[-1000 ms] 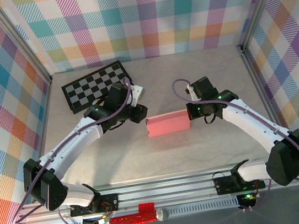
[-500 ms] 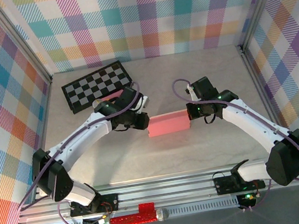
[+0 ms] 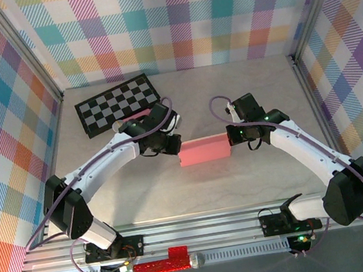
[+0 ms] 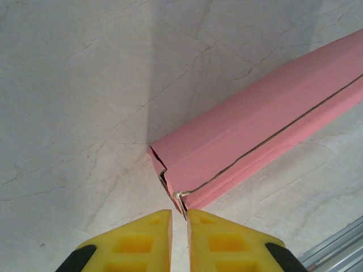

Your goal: Fold the paper box

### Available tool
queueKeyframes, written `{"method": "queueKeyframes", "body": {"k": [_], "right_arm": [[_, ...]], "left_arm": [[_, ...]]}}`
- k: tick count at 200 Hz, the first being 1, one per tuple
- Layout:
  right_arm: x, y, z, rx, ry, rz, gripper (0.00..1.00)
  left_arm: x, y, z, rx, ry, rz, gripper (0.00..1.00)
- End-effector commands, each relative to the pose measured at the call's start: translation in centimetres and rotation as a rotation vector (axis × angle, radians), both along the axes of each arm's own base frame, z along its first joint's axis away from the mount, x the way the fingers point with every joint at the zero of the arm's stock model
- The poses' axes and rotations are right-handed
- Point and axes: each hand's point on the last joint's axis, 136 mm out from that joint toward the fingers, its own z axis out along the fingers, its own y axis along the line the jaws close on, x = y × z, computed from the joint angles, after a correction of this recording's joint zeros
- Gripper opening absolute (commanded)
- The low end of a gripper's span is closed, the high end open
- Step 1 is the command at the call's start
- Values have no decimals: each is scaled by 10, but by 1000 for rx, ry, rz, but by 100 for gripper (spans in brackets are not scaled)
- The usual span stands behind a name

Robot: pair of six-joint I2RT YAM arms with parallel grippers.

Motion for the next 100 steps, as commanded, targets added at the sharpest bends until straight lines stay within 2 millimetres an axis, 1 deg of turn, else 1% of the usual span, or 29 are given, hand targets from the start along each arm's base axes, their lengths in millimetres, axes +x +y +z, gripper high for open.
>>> {"method": "queueKeyframes", "body": {"k": [1, 33, 60, 100], "right_arm": [[-10, -1, -11, -19, 61, -2, 0], [-10, -1, -10, -17, 59, -1, 0], [-11, -1, -10, -15, 62, -4, 0], [-11, -1, -10, -14, 59, -3, 0]], "left_arm": [[5, -8, 9, -11, -24, -14, 14], [7, -10, 8, -3, -30, -17, 13], [7, -12, 7, -6, -30, -20, 8], [6, -12, 3, 9, -26, -28, 4]]}}
